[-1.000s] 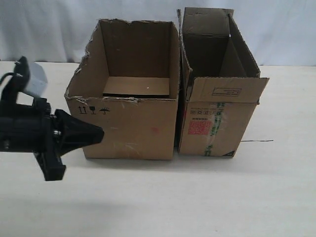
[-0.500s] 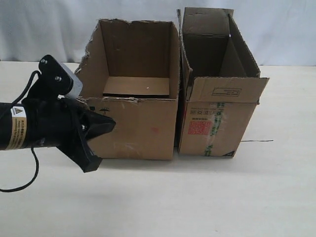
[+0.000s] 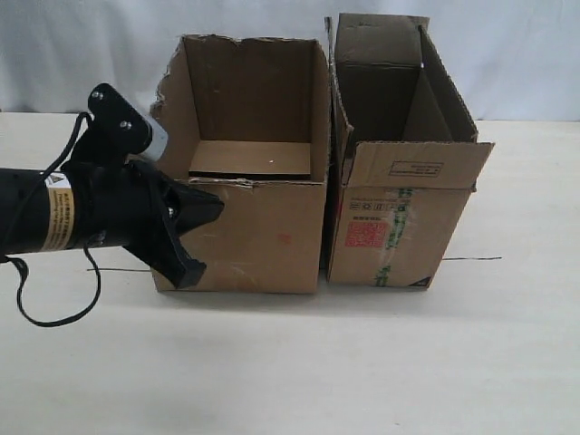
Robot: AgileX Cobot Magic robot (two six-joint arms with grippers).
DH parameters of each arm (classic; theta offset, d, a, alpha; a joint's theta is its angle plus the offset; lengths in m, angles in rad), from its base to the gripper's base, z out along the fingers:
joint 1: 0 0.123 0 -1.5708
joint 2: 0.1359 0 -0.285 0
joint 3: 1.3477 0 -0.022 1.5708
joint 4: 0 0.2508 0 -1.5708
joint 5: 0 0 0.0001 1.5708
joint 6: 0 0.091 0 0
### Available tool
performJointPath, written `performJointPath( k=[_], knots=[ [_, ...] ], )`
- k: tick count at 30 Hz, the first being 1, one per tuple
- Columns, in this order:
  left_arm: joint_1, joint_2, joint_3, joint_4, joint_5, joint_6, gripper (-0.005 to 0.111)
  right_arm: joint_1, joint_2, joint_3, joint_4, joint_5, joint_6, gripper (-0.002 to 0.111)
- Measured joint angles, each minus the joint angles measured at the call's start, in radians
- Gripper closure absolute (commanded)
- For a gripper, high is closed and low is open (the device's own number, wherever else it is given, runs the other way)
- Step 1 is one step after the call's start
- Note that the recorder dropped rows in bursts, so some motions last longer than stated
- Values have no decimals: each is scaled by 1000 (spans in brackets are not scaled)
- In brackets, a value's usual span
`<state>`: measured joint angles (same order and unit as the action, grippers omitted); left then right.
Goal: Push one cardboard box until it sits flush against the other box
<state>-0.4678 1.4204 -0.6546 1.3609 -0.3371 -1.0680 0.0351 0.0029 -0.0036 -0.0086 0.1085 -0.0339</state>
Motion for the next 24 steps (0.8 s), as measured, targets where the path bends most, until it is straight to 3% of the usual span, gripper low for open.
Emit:
performJointPath(
  k=[18,24],
  knots=[
    [-2,167,-121,-4,-26,-8,107,0,0,0,0,0,0,103],
    [-2,94,-106,162,-114,-195,107,0,0,0,0,0,0,103]
  ],
)
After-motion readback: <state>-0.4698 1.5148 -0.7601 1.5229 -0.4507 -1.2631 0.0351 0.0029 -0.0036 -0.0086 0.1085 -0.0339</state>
